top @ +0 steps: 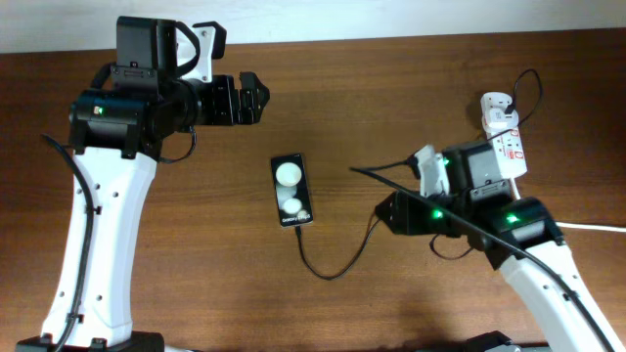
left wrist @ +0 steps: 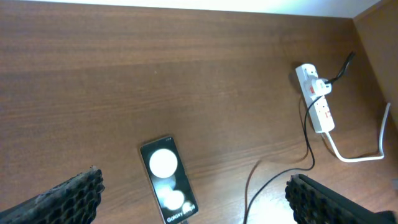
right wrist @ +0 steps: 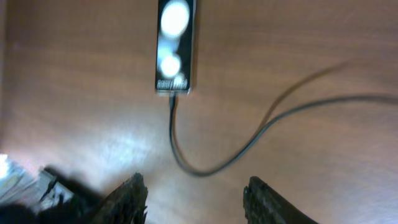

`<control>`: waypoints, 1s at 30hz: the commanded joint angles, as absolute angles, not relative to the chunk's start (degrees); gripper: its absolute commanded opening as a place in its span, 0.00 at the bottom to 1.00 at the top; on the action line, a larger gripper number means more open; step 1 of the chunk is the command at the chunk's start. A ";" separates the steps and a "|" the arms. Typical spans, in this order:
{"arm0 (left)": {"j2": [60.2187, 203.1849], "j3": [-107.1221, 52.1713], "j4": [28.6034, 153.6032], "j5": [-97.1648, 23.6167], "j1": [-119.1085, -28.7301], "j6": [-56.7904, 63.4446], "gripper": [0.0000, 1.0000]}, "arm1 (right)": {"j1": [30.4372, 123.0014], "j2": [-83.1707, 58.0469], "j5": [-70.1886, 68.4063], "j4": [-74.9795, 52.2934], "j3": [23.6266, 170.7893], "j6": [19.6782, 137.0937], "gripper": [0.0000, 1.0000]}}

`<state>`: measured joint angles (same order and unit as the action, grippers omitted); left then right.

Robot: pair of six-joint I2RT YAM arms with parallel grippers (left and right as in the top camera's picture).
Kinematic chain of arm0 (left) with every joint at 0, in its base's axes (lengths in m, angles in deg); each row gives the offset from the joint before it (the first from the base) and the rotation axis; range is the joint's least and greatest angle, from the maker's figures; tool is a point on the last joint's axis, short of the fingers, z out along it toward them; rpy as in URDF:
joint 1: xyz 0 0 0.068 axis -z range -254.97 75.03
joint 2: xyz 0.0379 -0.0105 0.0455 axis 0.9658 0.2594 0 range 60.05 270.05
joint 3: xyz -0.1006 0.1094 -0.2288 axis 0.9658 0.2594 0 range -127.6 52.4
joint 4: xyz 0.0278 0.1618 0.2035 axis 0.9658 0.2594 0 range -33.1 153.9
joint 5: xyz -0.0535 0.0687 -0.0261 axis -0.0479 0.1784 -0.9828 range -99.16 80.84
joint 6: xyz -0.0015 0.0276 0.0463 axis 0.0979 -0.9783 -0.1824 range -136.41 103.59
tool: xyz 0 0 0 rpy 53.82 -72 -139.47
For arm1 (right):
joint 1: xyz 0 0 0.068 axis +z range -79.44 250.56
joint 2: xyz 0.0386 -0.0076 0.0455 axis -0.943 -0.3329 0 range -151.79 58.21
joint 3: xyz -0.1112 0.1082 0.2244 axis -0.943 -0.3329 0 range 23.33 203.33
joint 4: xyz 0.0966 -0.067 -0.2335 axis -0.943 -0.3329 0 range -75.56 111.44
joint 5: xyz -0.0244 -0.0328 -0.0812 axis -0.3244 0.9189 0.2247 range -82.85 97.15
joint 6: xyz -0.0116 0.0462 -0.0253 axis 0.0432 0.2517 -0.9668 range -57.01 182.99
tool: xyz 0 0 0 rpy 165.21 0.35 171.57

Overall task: Plug charger to phone and switch on socket
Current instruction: 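Release the cable and move the right gripper to the power strip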

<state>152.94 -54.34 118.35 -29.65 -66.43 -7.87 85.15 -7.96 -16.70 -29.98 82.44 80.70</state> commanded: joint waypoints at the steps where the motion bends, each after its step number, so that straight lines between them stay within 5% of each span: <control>1: 152.06 -54.84 118.30 -29.26 -66.56 -8.38 0.99 | 84.34 -7.76 -8.97 -34.11 90.64 79.24 0.54; 10: 152.06 -54.84 118.30 -29.26 -66.56 -8.38 0.99 | 63.27 -8.11 -11.35 -45.58 100.50 73.10 0.52; 18: 152.06 -54.82 118.30 -29.26 -66.56 -8.38 0.99 | 43.07 -23.89 -23.31 -42.85 100.83 68.94 0.10; 30: 152.06 -54.82 118.30 -29.26 -66.56 -8.38 0.99 | 34.76 -38.47 -27.44 -27.97 110.07 77.47 0.04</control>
<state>152.94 -54.32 118.39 -29.63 -66.41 -7.87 36.34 -34.89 -26.30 -27.97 103.54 75.61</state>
